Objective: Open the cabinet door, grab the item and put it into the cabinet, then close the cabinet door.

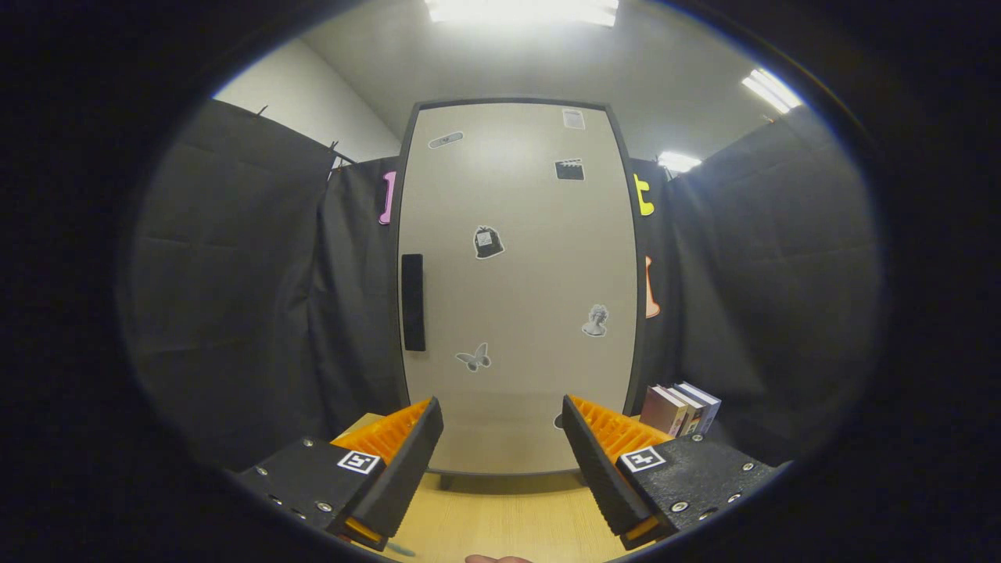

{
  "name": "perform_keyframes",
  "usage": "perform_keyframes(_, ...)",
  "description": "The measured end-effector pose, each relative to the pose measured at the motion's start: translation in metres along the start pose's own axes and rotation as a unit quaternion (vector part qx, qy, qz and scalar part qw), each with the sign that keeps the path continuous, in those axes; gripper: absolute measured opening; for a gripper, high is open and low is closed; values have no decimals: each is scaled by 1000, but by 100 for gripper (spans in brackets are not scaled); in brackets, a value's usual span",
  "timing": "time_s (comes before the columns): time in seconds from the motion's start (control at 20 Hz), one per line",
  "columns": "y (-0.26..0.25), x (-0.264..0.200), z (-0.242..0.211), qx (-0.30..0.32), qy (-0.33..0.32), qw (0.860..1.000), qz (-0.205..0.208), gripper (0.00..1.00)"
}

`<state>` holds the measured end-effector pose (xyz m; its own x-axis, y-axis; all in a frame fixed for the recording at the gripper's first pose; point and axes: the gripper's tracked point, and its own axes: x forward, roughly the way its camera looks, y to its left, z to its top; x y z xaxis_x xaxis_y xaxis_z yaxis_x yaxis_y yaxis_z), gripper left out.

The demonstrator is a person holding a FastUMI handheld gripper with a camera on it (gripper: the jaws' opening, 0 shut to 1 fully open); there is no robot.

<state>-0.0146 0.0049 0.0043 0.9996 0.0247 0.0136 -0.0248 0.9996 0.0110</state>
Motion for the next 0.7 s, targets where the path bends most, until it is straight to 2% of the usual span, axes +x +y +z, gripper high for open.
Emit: perform_keyframes(0.7,1,5,1,-2,2,1000,0,95)
